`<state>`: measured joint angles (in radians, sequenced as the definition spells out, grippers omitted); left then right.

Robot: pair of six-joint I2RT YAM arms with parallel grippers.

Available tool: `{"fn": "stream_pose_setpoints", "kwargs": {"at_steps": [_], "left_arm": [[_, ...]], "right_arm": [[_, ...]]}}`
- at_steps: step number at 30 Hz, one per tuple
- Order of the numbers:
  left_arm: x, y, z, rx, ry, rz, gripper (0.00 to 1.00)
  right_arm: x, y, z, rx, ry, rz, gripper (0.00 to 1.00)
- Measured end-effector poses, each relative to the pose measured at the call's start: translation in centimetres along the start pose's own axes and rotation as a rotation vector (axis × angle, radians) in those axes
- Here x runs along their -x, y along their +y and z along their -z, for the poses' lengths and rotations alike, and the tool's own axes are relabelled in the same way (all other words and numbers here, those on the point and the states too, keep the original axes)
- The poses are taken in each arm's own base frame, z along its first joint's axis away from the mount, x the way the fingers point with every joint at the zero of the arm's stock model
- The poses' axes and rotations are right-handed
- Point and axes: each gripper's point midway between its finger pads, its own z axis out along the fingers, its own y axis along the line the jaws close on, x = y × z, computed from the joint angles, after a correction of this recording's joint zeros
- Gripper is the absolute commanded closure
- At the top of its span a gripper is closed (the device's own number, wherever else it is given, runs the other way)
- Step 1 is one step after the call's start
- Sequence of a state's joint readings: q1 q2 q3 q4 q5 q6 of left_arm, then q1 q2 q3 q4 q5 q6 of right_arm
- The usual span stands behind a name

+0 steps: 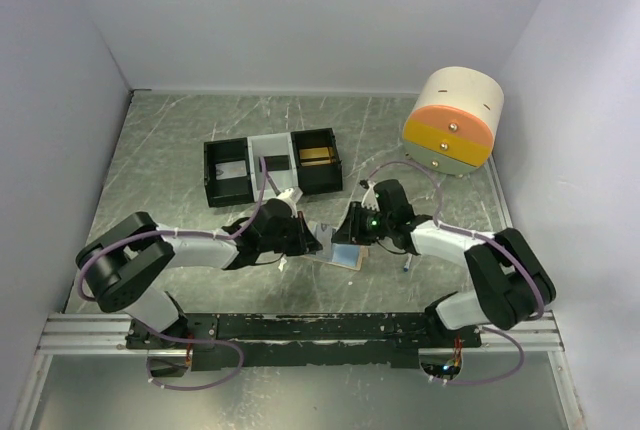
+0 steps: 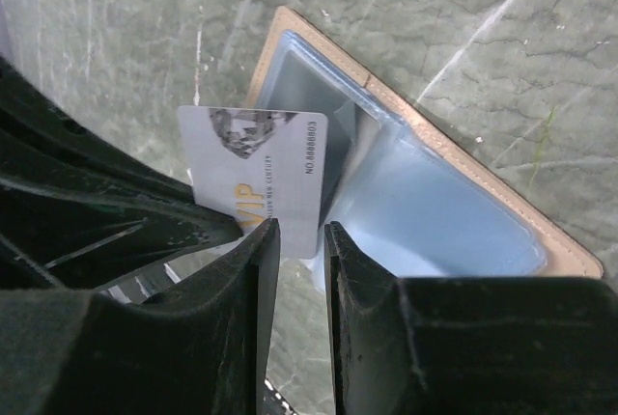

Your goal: Take the credit cards out of the card holder

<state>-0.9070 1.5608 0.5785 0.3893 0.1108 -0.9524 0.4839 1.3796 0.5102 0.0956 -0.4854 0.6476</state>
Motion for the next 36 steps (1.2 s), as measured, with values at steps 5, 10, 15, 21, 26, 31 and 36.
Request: {"fn": "stream_pose_setpoints", "kwargs": {"at_steps": [5, 10, 15, 21, 26, 31, 36], "left_arm": [[0.0, 0.5, 0.2, 0.027, 0.000, -0.008, 0.93], [-0.1, 0.7, 0.4, 0.037, 0.000, -0.011, 0.93], [0.3, 0.7, 0.7, 0.045, -0.013, -0.017, 0.93], [0.4, 0.8, 0.9, 0.053, -0.020, -0.027, 0.93], [0.5, 0.7, 0.9, 0.050, -0.022, -0.028, 0.93], [0.5, 0.7, 0.8, 0.029, -0.020, -0.008, 0.93], [-0.3, 1.7, 0.7, -0.029, 0.005, 0.078, 0.93]], "right_arm": [[-1.1, -1.4, -0.9, -0.037, 0.046, -0.031, 0.75], [-0.6, -2.6, -0.8, -0.127, 0.035, -0.036, 0.74], [0.5, -2.1, 0.0, -0.137, -0.005, -0.004, 0.73], [0.7, -0.5, -0.8, -0.036, 0.012, -0.011, 0.71], [0.9, 0.7, -1.1, 0.037, 0.004, -0.017, 0.60], [0.7, 1.2, -1.2, 0.080, -0.004, -0.026, 0.59], [-0.3, 0.9, -1.5, 0.099, 0.013, -0.064, 0.58]]}}
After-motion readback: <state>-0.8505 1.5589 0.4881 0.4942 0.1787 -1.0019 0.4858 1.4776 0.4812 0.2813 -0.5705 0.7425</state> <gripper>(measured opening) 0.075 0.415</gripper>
